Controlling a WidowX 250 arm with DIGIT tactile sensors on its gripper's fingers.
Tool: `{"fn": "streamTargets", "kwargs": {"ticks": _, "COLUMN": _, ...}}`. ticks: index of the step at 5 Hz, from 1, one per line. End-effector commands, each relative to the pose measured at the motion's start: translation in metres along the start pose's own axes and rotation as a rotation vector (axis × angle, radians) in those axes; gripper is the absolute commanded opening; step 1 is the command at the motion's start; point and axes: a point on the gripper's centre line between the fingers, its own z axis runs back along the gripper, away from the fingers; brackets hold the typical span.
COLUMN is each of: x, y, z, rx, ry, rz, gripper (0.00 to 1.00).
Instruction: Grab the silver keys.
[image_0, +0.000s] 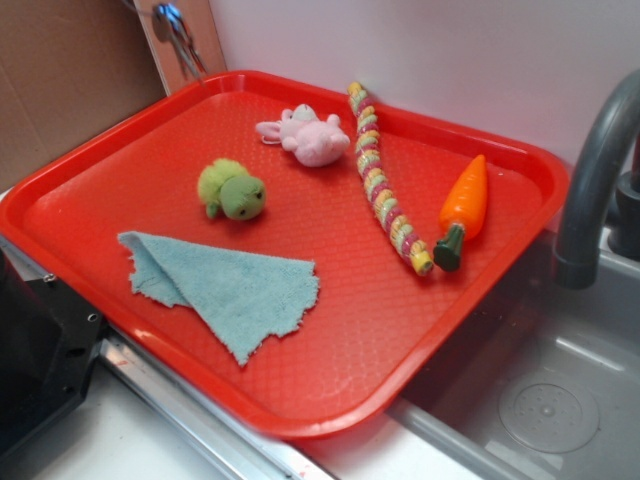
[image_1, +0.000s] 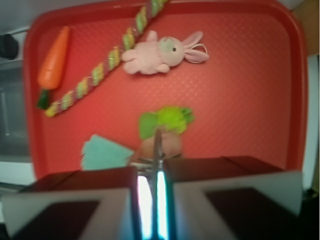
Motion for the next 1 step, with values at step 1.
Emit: {"fn": "streamTargets", "kwargs": {"ticks": 1, "x": 0.0089, "y": -0.0044, "z": 0.0582, "rx": 0.071, "ry": -0.052, "rz": -0.012, "gripper": 0.00}}
